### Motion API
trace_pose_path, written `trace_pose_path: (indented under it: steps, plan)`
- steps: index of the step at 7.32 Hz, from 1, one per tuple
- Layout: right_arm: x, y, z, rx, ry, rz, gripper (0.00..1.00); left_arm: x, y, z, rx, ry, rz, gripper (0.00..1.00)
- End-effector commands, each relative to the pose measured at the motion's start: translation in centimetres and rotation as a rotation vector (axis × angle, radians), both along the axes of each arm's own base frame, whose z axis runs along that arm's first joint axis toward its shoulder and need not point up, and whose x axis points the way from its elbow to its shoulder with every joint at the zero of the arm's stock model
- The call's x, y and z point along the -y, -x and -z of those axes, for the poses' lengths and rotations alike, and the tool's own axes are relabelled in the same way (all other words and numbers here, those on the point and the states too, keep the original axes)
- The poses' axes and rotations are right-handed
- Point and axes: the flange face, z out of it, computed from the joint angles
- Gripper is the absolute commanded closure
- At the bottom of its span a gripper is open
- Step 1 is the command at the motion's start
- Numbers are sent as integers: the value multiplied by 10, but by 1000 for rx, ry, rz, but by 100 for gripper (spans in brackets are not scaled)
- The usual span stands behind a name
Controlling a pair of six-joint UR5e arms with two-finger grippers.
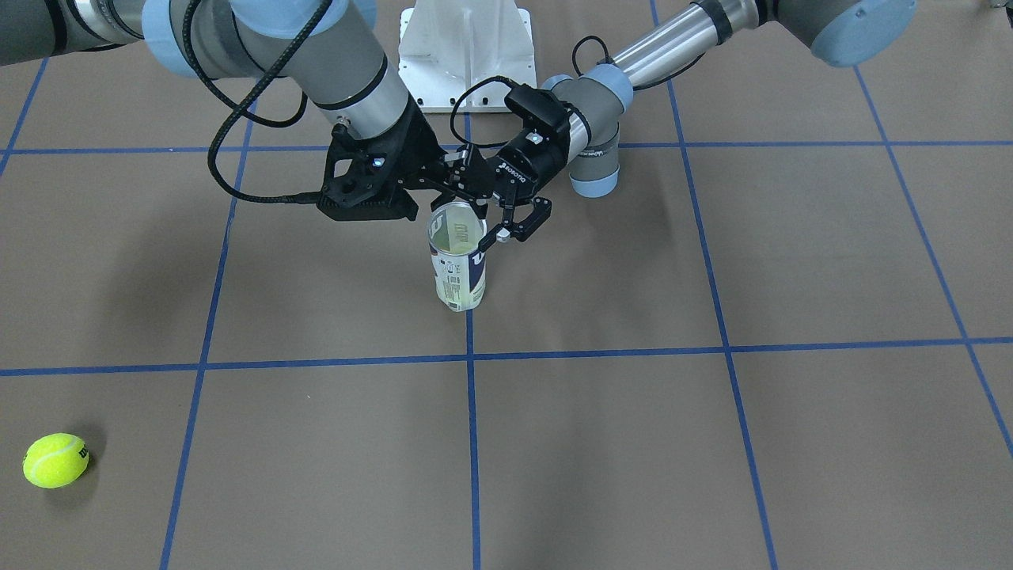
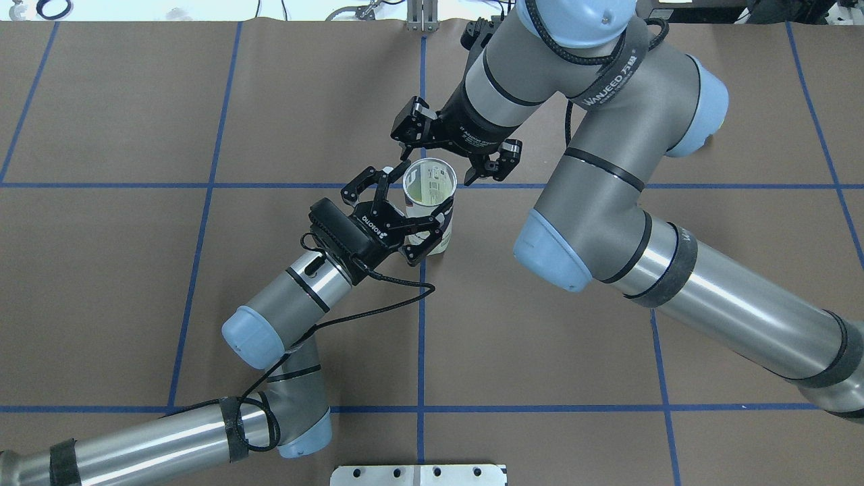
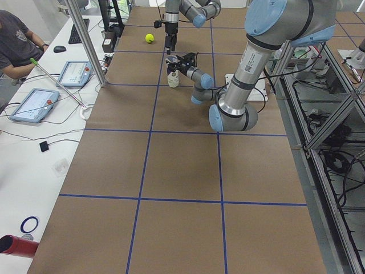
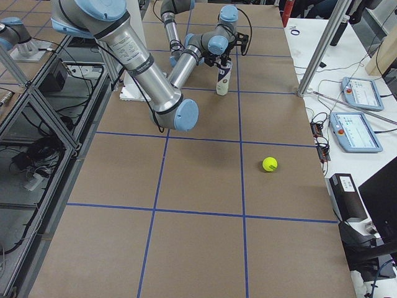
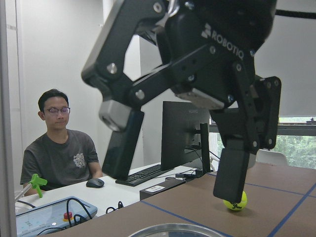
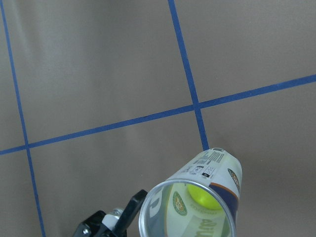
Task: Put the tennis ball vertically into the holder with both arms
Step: 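Lower the ball into the can and open the right gripper, then move the right gripper to the second yellow tennis ball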
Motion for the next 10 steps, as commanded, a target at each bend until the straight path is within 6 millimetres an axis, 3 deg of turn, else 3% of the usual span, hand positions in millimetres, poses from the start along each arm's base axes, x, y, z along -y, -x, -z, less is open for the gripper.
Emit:
trace_pose_path:
  steps: [1, 4, 7, 9, 10]
  plan:
    - [16, -18, -31, -29, 21, -23, 0, 0, 0, 1, -2, -1, 0, 15]
    - [59, -88, -113, -104, 6, -36, 0, 0, 0, -1, 2, 1, 0, 14]
    - [93, -150, -173, -161, -14, -44, 0, 0, 0, -1, 1, 2, 2, 14]
    - [151, -195, -251, -270, -20, -39, 0, 1, 1, -2, -3, 10, 14, 14]
    - [173, -209, -289, -313, -21, -11, 0, 1, 1, -2, -3, 10, 14, 14]
